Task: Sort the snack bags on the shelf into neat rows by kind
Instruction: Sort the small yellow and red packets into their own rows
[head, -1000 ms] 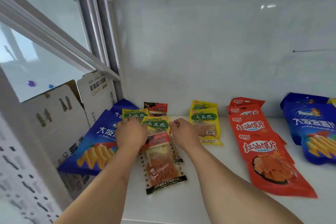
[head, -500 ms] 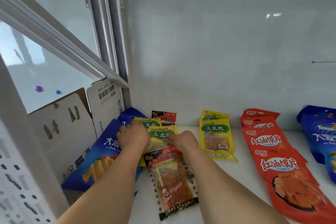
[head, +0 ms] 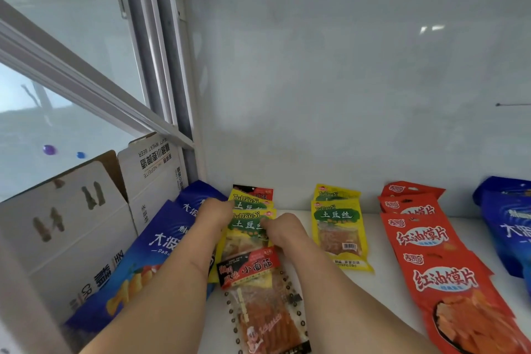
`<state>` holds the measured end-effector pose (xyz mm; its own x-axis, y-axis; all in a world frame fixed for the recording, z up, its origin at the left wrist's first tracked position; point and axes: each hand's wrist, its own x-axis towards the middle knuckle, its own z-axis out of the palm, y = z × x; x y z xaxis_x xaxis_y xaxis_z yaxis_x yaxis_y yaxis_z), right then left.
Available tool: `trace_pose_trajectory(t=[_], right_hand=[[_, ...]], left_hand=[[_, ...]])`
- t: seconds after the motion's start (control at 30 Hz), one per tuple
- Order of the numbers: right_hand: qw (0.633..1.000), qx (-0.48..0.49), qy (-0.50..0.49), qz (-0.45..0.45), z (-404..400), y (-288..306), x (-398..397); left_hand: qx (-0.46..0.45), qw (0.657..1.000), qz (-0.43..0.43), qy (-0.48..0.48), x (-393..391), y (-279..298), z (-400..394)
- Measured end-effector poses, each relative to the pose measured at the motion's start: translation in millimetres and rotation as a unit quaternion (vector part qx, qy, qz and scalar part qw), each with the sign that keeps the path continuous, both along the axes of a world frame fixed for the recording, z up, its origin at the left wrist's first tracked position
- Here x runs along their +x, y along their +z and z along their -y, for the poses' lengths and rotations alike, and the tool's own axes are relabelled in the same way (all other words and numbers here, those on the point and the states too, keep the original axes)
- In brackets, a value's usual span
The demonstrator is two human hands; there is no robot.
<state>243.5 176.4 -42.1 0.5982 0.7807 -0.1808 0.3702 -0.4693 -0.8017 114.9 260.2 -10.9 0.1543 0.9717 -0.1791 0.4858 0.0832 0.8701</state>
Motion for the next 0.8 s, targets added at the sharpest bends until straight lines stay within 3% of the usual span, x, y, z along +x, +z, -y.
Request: trace_pose_trajectory(t=[0.23,0.43,0.6,0.8], right_hand=[[0.988,0.057,-0.017,-0.144,-6.1,12.2,6.1],[0.974,0.084,-0.017,-0.210,-9.0,12.5,11.4],[0.960,0.116,-0.052,-0.249,-11.7,6.4,7.7],[0.903,0.201,-0.084,-0.369,-11.4,-0.6,5.3]], left_hand=[[-0.046,0.988,0.148,-0.014,-1.5,-7.2,9.1],[-0.058,0.978,0.182,-0.078,-8.5,-7.3,15.4],[-0.023,0.989,0.096,-0.106,-15.8,-4.3,18.4],[-0.020,0.990,-0.024,-0.135,-19.3,5.2,18.9]])
